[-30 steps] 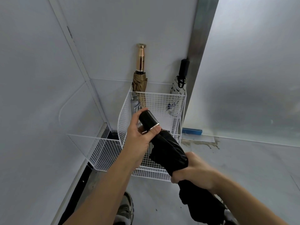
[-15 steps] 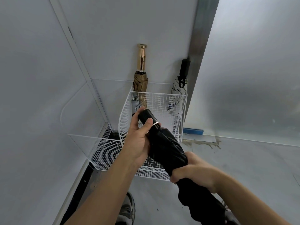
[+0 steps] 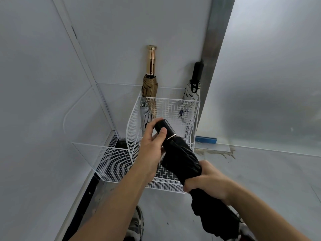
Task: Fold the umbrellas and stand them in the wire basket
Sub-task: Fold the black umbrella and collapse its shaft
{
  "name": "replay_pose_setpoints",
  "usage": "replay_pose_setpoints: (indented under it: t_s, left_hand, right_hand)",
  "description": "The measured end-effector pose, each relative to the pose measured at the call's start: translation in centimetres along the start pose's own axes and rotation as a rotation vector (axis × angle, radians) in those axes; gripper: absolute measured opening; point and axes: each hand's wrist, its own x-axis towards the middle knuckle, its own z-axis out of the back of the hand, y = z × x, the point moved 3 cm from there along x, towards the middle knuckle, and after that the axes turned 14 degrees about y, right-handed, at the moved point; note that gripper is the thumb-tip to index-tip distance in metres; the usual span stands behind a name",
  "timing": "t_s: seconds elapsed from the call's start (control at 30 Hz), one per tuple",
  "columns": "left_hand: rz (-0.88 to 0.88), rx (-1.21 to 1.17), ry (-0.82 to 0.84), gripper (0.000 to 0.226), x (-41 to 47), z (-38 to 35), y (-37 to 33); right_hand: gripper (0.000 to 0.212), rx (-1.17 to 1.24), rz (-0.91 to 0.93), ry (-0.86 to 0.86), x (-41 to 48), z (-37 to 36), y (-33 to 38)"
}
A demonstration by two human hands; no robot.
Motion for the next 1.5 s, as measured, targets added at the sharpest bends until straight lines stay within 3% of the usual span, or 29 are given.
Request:
replay_pose_setpoints:
  t_s: [0.13, 0.27, 0.47, 0.63, 0.8, 0.97, 1.07, 1.23, 1.4, 1.5]
  left_hand:
    - [-0.022, 0.055, 0.022, 0.030, -0.1, 0.1, -0.1]
    - [-0.040, 0.094, 0.042, 0.028, -0.2, 0.3, -0.2]
    - [0.008, 0.105, 0.051, 0.026, 0.0, 1.3, -0.1]
    - [0.055, 0.249, 0.026, 0.024, 0.6, 3.5, -0.9]
    - [-0.069, 0.564, -0.385, 0.018, 0.5, 8.1, -1.4]
    - [0.074, 0.667, -0.350, 0.043, 1.7, 9.9, 0.1]
    - [0.134, 0.656, -0.288, 0.053, 2.4, 9.8, 0.5]
    - [0.169, 0.714, -0.266, 0.062, 3.4, 9.8, 1.1]
    - [0.159, 0.764, -0.286, 0.065, 4.6, 10.3, 1.8]
    - [0.155, 0.800, -0.296, 0.066, 5.2, 10.5, 2.1]
  right_hand:
    - [0.037, 0.004, 0.009, -0.015, -0.1, -0.1, 0.2]
    - [0.054, 0.035, -0.028, -0.034, -0.1, -0.6, 0.0]
    - [0.063, 0.090, -0.052, 0.023, 0.6, -1.1, -0.1]
    - [0.041, 0.180, 0.046, 0.089, 2.3, -2.9, 0.7]
    - [0.024, 0.155, 0.141, -0.249, 4.2, -1.0, 1.6]
    - [0.019, 0.422, 0.459, -0.660, 4.8, 4.3, 7.0]
    - [0.020, 0.309, 0.568, -0.794, 6.0, 8.3, 10.5]
    - [0.030, 0.046, 0.440, -0.786, 11.1, 11.8, 9.6]
    - [0.044, -0.081, 0.198, -0.787, 16.7, 13.2, 5.4]
    - [0.038, -0.147, 0.064, -0.767, 18.5, 13.6, 3.9]
